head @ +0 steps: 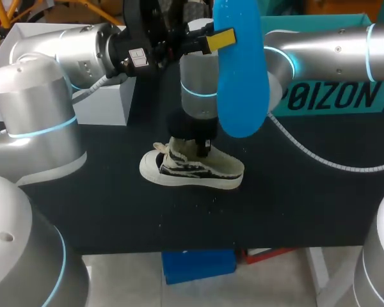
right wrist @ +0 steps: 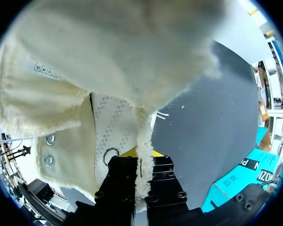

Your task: Take the shoe out of the shoebox, open the shoe tongue, remove and reinsert the insole, then place the shoe into the shoebox

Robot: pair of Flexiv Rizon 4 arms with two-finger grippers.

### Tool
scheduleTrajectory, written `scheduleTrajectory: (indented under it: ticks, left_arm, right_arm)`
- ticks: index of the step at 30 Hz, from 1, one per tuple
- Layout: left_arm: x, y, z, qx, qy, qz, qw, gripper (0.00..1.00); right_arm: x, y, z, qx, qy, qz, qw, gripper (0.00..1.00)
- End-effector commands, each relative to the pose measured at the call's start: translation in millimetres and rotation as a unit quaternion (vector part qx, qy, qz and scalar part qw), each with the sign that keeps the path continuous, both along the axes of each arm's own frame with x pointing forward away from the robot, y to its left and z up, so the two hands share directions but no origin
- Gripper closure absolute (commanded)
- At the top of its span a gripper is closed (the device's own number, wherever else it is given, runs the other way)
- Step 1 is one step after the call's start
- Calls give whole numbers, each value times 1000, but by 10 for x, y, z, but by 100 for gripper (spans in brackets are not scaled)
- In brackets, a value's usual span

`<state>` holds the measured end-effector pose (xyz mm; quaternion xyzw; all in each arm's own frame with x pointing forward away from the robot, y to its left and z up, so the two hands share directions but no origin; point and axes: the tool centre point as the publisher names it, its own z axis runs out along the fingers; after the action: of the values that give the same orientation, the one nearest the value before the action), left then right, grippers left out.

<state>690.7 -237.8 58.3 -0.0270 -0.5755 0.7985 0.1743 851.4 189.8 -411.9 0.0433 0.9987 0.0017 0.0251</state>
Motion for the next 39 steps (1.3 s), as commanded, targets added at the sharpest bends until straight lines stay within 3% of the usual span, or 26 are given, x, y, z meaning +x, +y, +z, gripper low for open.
scheduleTrajectory:
  ticks: [1,15,17,20,24,28,33,35,37,39]
  left_arm:
    - [-5,4,-11,0,-1,-1,1000,100]
    - [-5,4,-11,0,-1,-1,1000,100]
    - [-5,4,-11,0,-1,-1,1000,100]
    - [-5,4,-11,0,-1,-1,1000,100]
    - [-5,4,-11,0,-1,-1,1000,100]
    - [-5,4,-11,0,-1,-1,1000,100]
    - [-5,4,-11,0,-1,-1,1000,100]
    - [-5,4,-11,0,-1,-1,1000,100]
    - [-5,4,-11,0,-1,-1,1000,100]
    - [-5,4,-11,0,-1,-1,1000,100]
  right_arm:
    - [-28,-19,-32,-1,-1,0,1000,100]
    - [-28,-19,-32,-1,-1,0,1000,100]
    - [33,-81,158,-16,-16,-23,999,100]
    - [182,-165,536,-16,-31,-115,993,100]
    - [323,-294,937,6,-33,-254,967,100]
    - [382,-397,1101,19,-20,-396,918,100]
    - [415,-452,1136,24,-47,-585,809,100]
    - [388,-458,1116,20,-69,-659,749,100]
    - [356,-450,1107,25,-80,-709,700,100]
    - [316,-428,1101,28,-87,-743,663,100]
